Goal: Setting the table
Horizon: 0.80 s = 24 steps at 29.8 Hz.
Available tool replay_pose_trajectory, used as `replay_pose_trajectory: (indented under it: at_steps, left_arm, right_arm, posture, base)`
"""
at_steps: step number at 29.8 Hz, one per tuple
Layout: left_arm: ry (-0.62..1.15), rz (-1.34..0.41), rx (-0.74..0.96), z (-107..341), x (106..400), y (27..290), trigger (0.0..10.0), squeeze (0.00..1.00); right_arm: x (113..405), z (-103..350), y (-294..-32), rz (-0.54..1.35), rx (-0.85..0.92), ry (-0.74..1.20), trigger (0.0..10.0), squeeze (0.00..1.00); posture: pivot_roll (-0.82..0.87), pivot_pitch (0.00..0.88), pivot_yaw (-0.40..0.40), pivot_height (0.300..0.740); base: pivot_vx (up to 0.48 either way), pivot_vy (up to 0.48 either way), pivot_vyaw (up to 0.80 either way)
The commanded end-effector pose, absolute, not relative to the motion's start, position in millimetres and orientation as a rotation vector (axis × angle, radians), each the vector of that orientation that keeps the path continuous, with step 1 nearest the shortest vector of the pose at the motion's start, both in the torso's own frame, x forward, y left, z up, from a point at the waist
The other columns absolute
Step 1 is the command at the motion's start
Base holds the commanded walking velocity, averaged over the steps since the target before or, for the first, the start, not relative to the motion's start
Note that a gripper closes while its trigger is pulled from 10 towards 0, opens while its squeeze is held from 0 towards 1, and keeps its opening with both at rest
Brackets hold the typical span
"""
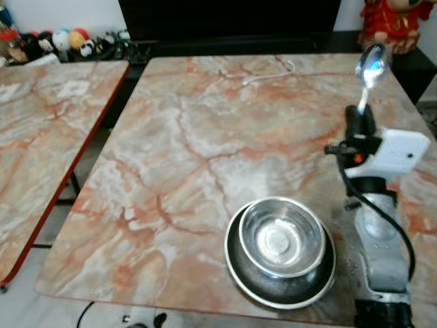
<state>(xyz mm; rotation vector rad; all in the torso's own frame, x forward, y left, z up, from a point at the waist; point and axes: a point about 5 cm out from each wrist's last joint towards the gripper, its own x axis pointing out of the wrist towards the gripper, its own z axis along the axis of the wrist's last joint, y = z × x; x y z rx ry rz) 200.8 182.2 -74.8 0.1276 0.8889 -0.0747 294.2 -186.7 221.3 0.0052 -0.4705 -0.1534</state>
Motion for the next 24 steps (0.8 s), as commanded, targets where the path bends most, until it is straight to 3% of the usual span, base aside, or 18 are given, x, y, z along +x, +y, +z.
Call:
replay_pose_trajectory:
  at_steps: [1,24]
  left_arm:
    - [0.925,-0.057,0.144,-79.0,191.7,189.9,10.0,0.0]
    - [0.923,-0.038,0.125,-77.1,192.6,199.1,10.0,0.0]
  right_arm:
    - [289.9,223.8,-188.0,-0.162,-0.004,-0.474,10.0,0.0]
    - [290.8,223.8,-191.7,-0.182,-0.009,-0.45,10.0,0.0]
  posture:
    - [-0.18,0.146,0.059,0.74]
    - [-0.17,0.141,0.058,0.74]
  base:
    - [0.0,0.0,0.0]
    - [0.0,0.0,0.0]
